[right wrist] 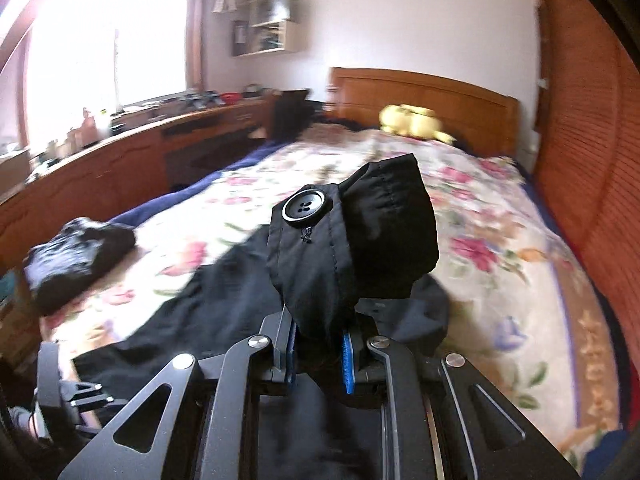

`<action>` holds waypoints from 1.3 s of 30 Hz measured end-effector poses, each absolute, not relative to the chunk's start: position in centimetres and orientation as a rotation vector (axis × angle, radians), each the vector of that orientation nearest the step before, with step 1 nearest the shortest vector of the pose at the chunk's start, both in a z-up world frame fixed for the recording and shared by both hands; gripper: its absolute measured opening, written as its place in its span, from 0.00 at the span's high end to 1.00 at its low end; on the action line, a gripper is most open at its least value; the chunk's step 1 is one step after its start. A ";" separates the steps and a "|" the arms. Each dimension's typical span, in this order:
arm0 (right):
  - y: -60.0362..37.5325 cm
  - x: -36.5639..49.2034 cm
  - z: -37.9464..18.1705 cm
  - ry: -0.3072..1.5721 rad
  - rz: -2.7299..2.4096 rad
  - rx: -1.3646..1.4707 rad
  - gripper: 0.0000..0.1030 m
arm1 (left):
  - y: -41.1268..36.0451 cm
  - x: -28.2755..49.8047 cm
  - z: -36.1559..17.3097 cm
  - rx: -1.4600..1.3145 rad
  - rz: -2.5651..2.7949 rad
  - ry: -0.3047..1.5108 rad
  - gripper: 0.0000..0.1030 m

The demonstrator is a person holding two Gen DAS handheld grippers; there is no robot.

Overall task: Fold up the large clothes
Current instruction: 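Lift the sleeve across the coat body with the right tool and open it, then lower the left tool onto the coat side edge and close it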

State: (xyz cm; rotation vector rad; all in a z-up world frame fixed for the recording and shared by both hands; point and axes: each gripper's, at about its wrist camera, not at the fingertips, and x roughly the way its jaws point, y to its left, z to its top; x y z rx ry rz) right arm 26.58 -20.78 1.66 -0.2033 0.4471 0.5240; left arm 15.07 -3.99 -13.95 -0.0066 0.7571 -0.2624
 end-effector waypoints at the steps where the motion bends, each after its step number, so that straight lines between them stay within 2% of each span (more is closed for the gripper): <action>1: -19.9 26.0 1.5 0.446 0.549 -0.211 0.83 | -3.6 14.9 -13.7 -0.008 -0.256 0.750 0.74; 4: -18.4 25.6 0.6 0.465 0.579 -0.215 0.82 | -2.6 14.5 -13.1 -0.020 -0.240 0.733 0.74; 7: -18.0 26.0 -0.3 0.517 0.592 -0.200 0.71 | -2.1 14.3 -12.8 -0.024 -0.228 0.726 0.74; 9: -16.9 27.4 -0.5 0.542 0.600 -0.210 0.53 | -1.9 14.3 -12.8 -0.024 -0.223 0.726 0.74; 12: -16.3 27.8 -0.8 0.559 0.599 -0.231 0.39 | -1.7 14.4 -12.8 -0.031 -0.228 0.732 0.74; 14: -16.9 27.5 -0.5 0.564 0.606 -0.229 0.35 | -1.6 14.5 -12.6 -0.043 -0.232 0.732 0.74; 18: -19.0 26.7 -1.2 0.567 0.578 -0.235 0.34 | -1.1 15.0 -12.3 -0.059 -0.239 0.734 0.74; 30: -22.2 30.6 -13.2 0.743 0.388 -0.192 0.34 | 0.3 18.1 -10.9 -0.007 -0.206 0.734 0.74; 39: -20.3 32.2 -16.0 0.719 0.350 -0.199 0.33 | 1.7 19.2 -9.7 0.007 -0.178 0.716 0.73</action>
